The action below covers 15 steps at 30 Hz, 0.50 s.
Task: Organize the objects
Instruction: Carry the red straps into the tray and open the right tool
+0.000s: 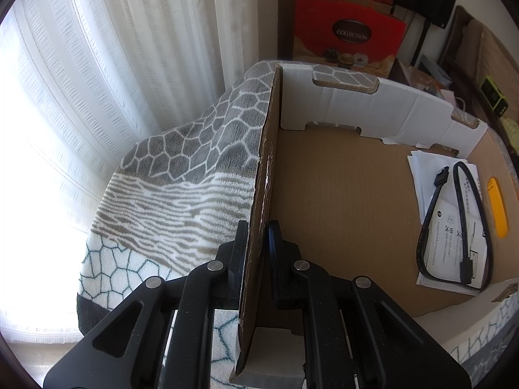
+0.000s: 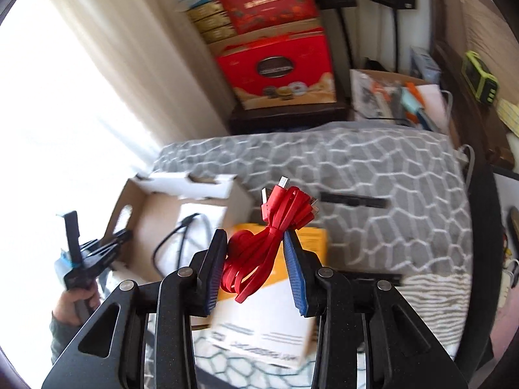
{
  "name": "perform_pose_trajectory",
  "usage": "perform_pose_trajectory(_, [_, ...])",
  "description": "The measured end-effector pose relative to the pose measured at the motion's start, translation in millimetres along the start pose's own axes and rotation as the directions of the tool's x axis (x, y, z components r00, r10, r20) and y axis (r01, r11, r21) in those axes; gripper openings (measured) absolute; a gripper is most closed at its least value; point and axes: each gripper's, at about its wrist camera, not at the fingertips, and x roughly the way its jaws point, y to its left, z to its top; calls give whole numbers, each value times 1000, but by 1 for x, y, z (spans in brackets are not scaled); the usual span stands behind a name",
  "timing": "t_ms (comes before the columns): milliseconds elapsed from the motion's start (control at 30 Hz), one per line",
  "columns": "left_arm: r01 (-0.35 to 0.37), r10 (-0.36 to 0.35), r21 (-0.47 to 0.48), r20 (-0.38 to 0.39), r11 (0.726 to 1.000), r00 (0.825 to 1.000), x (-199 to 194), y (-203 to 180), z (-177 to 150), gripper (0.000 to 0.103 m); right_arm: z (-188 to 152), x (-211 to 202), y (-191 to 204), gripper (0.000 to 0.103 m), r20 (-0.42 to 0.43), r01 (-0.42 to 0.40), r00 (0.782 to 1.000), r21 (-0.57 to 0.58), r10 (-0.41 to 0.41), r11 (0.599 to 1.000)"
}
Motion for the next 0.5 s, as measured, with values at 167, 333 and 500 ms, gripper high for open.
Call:
perform_pose_trajectory(167, [12,-12,-3,-8,1000,1000,0,0,1,10,-6,28,45,35,-57,-25,998,-121,18,992])
perform_pose_trajectory(333, [14,-14,-7,-9,1000,1000,0,1,2,10,-13,51,67,36,-102,-25,995,-185,6,982])
perform_pose_trajectory(500, [14,-14,-8,-8,1000,1000,0,1,2,10,-18,68,73,36,-131,-23,991,-212,-5,977])
